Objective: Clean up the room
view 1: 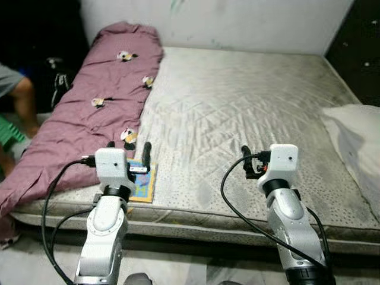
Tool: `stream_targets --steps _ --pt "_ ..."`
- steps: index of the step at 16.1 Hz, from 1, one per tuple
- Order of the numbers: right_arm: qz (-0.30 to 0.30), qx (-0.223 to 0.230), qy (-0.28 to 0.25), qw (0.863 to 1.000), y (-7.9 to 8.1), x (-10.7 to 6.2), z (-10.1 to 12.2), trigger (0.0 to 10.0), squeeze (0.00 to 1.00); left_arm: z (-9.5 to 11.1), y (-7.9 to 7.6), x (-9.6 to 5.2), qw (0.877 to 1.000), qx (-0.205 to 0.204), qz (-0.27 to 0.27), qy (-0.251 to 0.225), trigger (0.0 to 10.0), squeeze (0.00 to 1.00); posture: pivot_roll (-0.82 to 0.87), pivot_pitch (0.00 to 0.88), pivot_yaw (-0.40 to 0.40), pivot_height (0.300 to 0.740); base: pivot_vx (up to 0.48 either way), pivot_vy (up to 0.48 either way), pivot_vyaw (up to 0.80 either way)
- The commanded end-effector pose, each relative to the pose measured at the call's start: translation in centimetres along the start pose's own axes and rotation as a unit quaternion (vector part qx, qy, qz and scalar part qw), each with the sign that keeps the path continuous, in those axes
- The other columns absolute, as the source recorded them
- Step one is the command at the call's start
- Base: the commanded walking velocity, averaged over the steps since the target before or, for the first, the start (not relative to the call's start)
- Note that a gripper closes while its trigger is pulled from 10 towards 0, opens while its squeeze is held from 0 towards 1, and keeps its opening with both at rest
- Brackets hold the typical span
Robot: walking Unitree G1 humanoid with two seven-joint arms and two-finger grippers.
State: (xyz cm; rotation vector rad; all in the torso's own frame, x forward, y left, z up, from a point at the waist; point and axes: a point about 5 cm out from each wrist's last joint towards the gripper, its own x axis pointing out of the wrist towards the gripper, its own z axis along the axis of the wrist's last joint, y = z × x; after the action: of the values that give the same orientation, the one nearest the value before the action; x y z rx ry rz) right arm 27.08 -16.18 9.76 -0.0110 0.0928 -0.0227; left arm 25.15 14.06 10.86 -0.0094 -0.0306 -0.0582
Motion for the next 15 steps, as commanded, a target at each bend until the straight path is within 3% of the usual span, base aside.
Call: stream_targets --steps 1,4,11,13,15 --pt "-0.01 0.0 -0.009 1.0 -0.29 -0.13 0.31 10.0 0.0 0.0 -0.12 0.26 1.0 0.003 -0.009 0.003 10.0 0.0 0.03 0.007 -0.007 0.74 0.0 0.0 0.0" --pt "-0.013 -0.001 -0.011 1.0 -0.3 -0.1 0.42 10.0 0.0 0.24 -0.65 0.26 0.999 -0.006 -0.032 -0.005 10.0 0.0 0.03 0.009 -0.007 0.74 0.0 0.0 0.0" --pt "-0.015 0.017 -0.011 1.0 -0.52 -0.2 0.48 10.0 0.0 0.38 -0.89 -0.04 0.999 -0.014 -0.047 -0.008 10.0 0.0 0.03 0.019 -0.009 0.74 0.418 0.0 0.0" --pt "-0.023 0.017 -0.011 1.0 -0.71 -0.21 0.5 10.0 0.0 0.31 -0.9 0.01 0.999 -0.013 -0.047 -0.005 10.0 0.0 0.03 0.02 -0.007 0.74 0.396 0.0 -0.8" --pt "-0.023 0.015 -0.014 1.0 -0.79 -0.18 0.58 10.0 0.0 0.2 -0.92 0.12 0.999 -0.012 -0.046 -0.001 10.0 0.0 0.03 0.019 -0.007 0.74 0.0 0.0 0.0"
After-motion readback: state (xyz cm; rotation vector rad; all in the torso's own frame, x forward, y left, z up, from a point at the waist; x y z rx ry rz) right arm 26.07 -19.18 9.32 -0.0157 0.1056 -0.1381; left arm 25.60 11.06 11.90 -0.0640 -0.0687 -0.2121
